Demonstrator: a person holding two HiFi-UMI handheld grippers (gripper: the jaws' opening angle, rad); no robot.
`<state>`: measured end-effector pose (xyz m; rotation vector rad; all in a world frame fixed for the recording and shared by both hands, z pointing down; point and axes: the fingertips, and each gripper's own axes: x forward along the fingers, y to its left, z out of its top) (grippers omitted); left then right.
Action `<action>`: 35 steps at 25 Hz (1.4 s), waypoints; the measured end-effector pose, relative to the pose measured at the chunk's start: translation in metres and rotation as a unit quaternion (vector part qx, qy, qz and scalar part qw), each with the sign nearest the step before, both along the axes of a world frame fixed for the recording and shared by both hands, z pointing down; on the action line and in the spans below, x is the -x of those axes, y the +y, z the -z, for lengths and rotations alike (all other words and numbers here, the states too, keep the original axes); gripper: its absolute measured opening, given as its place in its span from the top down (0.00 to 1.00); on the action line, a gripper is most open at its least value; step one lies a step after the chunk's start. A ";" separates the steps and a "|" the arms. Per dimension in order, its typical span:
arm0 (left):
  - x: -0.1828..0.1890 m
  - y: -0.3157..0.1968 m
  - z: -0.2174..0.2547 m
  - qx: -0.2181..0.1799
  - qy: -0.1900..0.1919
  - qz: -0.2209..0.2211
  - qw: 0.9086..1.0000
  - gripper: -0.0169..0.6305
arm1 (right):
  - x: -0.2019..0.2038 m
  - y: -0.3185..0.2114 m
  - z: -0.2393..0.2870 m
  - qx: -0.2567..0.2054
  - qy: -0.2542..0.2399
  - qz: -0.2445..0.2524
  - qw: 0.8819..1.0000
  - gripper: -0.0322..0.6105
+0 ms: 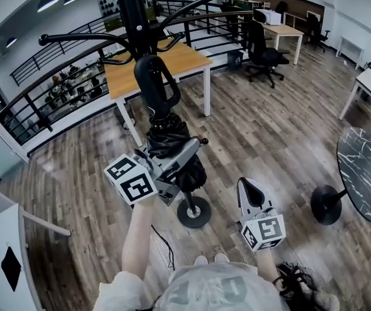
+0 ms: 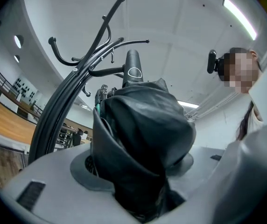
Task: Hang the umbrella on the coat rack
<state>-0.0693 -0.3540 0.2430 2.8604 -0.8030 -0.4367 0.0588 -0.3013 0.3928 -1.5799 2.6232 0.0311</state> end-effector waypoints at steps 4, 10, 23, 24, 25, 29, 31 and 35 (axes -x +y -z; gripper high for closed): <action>0.001 -0.009 -0.004 0.015 0.016 -0.011 1.000 0.52 | -0.005 -0.001 -0.003 0.007 -0.002 -0.010 1.000 0.90; 0.007 -0.019 -0.013 0.027 0.029 -0.012 0.999 0.52 | -0.008 0.001 -0.009 0.015 -0.001 -0.018 1.000 0.90; 0.020 -0.053 -0.035 0.036 0.020 0.006 0.999 0.52 | -0.005 0.003 -0.022 0.030 0.010 -0.025 0.999 0.90; 0.022 -0.056 -0.036 0.032 0.015 0.010 0.999 0.52 | -0.005 0.004 -0.023 0.031 0.011 -0.026 0.999 0.90; 0.023 -0.057 -0.037 0.027 0.011 0.015 0.999 0.52 | -0.006 0.005 -0.024 0.032 0.014 -0.026 0.999 0.90; 0.026 -0.060 -0.038 0.010 0.008 0.025 1.000 0.52 | -0.008 0.008 -0.027 0.036 0.017 -0.028 0.999 0.90; 0.028 -0.062 -0.038 0.000 0.005 0.034 0.999 0.52 | -0.007 0.009 -0.027 0.036 0.020 -0.026 0.999 0.90; 0.035 -0.067 -0.037 -0.002 0.030 0.068 0.997 0.48 | -0.006 0.009 -0.029 0.041 0.018 -0.027 0.999 0.90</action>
